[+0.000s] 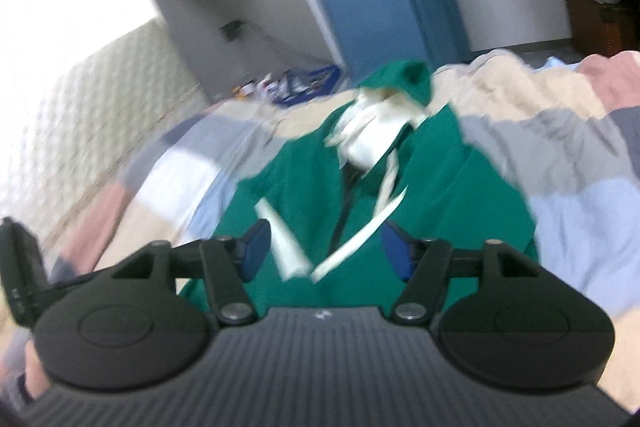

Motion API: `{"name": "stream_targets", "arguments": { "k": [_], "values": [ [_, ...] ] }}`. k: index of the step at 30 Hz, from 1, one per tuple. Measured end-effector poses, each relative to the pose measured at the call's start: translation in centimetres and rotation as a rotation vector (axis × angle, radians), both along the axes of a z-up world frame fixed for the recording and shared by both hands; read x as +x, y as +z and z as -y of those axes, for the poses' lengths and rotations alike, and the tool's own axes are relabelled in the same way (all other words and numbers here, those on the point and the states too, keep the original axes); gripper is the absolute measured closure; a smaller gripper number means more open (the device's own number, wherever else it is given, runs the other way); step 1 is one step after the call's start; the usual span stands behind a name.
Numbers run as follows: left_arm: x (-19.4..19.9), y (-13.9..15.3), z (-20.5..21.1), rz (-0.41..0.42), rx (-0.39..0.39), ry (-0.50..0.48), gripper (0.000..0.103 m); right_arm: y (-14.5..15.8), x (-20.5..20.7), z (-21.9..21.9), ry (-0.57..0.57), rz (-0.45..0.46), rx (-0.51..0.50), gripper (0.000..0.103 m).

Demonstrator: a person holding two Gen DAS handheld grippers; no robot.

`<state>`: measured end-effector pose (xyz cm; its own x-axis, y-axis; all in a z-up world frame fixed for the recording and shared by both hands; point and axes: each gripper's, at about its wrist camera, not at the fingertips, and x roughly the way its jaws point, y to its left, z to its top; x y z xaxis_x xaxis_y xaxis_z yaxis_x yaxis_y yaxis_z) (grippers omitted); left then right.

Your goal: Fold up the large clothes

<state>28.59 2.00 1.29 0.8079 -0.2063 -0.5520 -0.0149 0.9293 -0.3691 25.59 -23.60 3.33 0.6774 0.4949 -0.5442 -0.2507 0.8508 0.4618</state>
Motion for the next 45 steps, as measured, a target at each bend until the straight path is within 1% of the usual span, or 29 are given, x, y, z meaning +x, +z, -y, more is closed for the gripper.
{"name": "stream_targets", "arguments": {
  "k": [1,3,4,6,8,9,11,13,14,15,16,18,19,20,21,23,24,25,26,27,28,29,30,31,33,36,38,41,45],
  "values": [
    [1.6,0.1,-0.3,-0.004,-0.007,0.004,0.039,-0.1,1.9,0.3,-0.009,-0.003,0.011,0.038],
    [6.0,-0.3,-1.0,-0.026,-0.026,-0.008,0.038,-0.7,5.6,0.7,-0.049,-0.017,0.03,0.038],
    [8.5,-0.7,-1.3,-0.034,-0.03,-0.015,0.038,-1.3,7.8,0.8,-0.07,-0.025,0.048,0.029],
    [13.9,-1.4,-1.9,-0.051,-0.03,-0.03,0.038,-2.8,13.0,1.0,-0.114,-0.046,0.086,0.019],
    [19.2,-2.0,-2.7,-0.043,-0.026,-0.027,0.038,-4.6,18.3,0.8,-0.148,-0.076,0.109,0.019],
    [22.0,-2.5,-3.2,-0.04,-0.041,-0.031,0.038,-5.7,21.1,0.5,-0.164,-0.093,0.132,0.02],
    [26.8,-3.8,-3.9,-0.062,-0.096,-0.058,0.038,-8.2,26.5,0.3,-0.216,-0.142,0.177,0.02],
    [30.7,-5.4,-4.6,-0.068,-0.163,-0.074,0.038,-10.4,31.1,0.1,-0.264,-0.194,0.23,0.02],
    [32.6,-6.3,-4.6,-0.081,-0.183,-0.091,0.038,-11.1,32.5,0.1,-0.278,-0.199,0.255,0.02],
    [34.3,-7.3,-4.4,-0.099,-0.183,-0.106,0.038,-12.1,34.3,-0.1,-0.283,-0.2,0.268,0.021],
    [36.0,-8.4,-4.0,-0.115,-0.169,-0.109,0.038,-12.9,35.8,-0.5,-0.279,-0.204,0.255,0.021],
    [38.7,-10.2,-2.9,-0.173,-0.121,-0.115,0.038,-14.5,38.5,-1.5,-0.26,-0.215,0.17,0.021],
    [39.5,-10.9,-2.4,-0.17,-0.123,-0.126,0.038,-15.0,39.4,-1.7,-0.262,-0.208,0.141,0.02],
    [40.3,-11.4,-1.9,-0.163,-0.122,-0.134,0.038,-15.7,40.1,-1.8,-0.261,-0.186,0.136,0.02],
    [41.2,-11.8,-1.3,-0.171,-0.105,-0.14,0.038,-16.3,40.8,-1.7,-0.252,-0.189,0.142,0.02],
    [42.1,-12.4,-0.2,-0.166,-0.082,-0.151,0.039,-17.8,41.5,-1.5,-0.232,-0.218,0.2,0.02],
    [42.3,-12.6,0.5,-0.166,-0.072,-0.153,0.04,-18.7,41.5,-1.4,-0.215,-0.227,0.255,0.02],
    [42.5,-12.8,1.0,-0.169,-0.06,-0.155,0.04,-19.2,41.4,-1.4,-0.192,-0.217,0.289,0.02],
    [42.8,-12.9,1.6,-0.179,-0.036,-0.155,0.04,-19.5,41.3,-1.8,-0.163,-0.196,0.284,0.02],
    [42.9,-13.2,2.2,-0.183,-0.015,-0.159,0.04,-19.5,41.2,-2.1,-0.147,-0.172,0.262,0.023],
    [42.9,-13.1,2.7,-0.191,0.011,-0.163,0.04,-19.4,41.2,-2.4,-0.135,-0.156,0.236,0.034],
    [42.9,-13.0,3.1,-0.194,0.025,-0.161,0.04,-19.1,41.2,-2.6,-0.12,-0.158,0.233,0.043],
    [42.9,-12.9,3.5,-0.192,0.022,-0.159,0.04,-18.8,41.2,-2.8,-0.108,-0.164,0.236,0.063],
    [42.7,-12.6,3.5,-0.193,0.016,-0.158,0.04,-18.2,41.1,-3.0,-0.108,-0.162,0.22,0.073],
    [41.9,-11.9,3.4,-0.192,0.022,-0.144,0.04,-16.6,40.5,-3.6,-0.085,-0.125,0.168,0.081],
    [39.9,-10.1,3.0,-0.184,0.053,-0.109,0.04,-14.0,39.3,-3.7,-0.059,-0.071,0.166,0.085],
    [38.0,-8.1,3.1,-0.166,0.118,-0.083,0.04,-11.7,37.8,-3.9,-0.038,-0.006,0.142,0.085],
    [34.2,-4.6,2.3,-0.118,0.172,-0.052,0.04,-7.7,35.3,-4.3,0.0,0.059,0.12,0.086],
    [27.6,0.1,0.1,-0.077,0.156,0.005,0.04,-2.4,30.2,-5.5,0.065,0.161,0.07,0.086]
  ]
}}
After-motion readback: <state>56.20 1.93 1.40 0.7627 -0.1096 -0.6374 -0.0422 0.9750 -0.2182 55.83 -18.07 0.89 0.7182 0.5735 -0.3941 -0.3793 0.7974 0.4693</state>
